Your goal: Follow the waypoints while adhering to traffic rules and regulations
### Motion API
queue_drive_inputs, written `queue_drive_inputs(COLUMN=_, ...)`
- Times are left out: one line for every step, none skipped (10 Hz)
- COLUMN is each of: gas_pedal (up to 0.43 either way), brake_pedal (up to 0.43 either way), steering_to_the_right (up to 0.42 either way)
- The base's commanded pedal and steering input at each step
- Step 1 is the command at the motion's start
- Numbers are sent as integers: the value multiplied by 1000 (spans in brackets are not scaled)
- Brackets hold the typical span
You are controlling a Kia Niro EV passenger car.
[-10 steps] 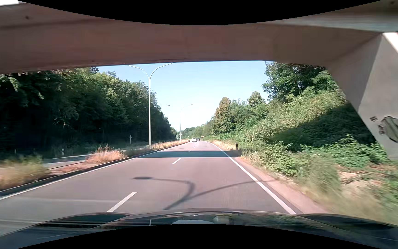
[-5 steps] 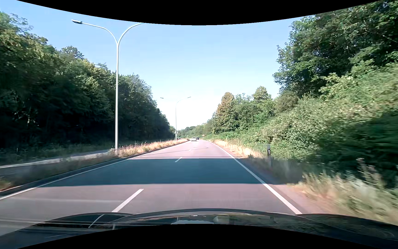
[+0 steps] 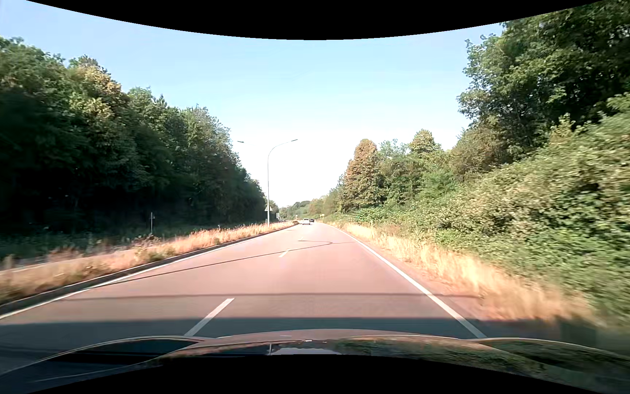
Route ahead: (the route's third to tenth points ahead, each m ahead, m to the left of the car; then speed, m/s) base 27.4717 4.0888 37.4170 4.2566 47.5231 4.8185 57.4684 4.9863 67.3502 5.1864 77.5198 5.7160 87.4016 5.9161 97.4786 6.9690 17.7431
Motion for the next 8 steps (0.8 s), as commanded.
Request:
queue_drive_inputs(gas_pedal=138, brake_pedal=0, steering_to_the_right=-3)
queue_drive_inputs(gas_pedal=138, brake_pedal=0, steering_to_the_right=-3)
queue_drive_inputs(gas_pedal=138, brake_pedal=0, steering_to_the_right=-3)
queue_drive_inputs(gas_pedal=138, brake_pedal=0, steering_to_the_right=-3)
queue_drive_inputs(gas_pedal=138, brake_pedal=0, steering_to_the_right=-3)
queue_drive_inputs(gas_pedal=138, brake_pedal=0, steering_to_the_right=-3)
queue_drive_inputs(gas_pedal=138, brake_pedal=0, steering_to_the_right=-3)
queue_drive_inputs(gas_pedal=138, brake_pedal=0, steering_to_the_right=-3)
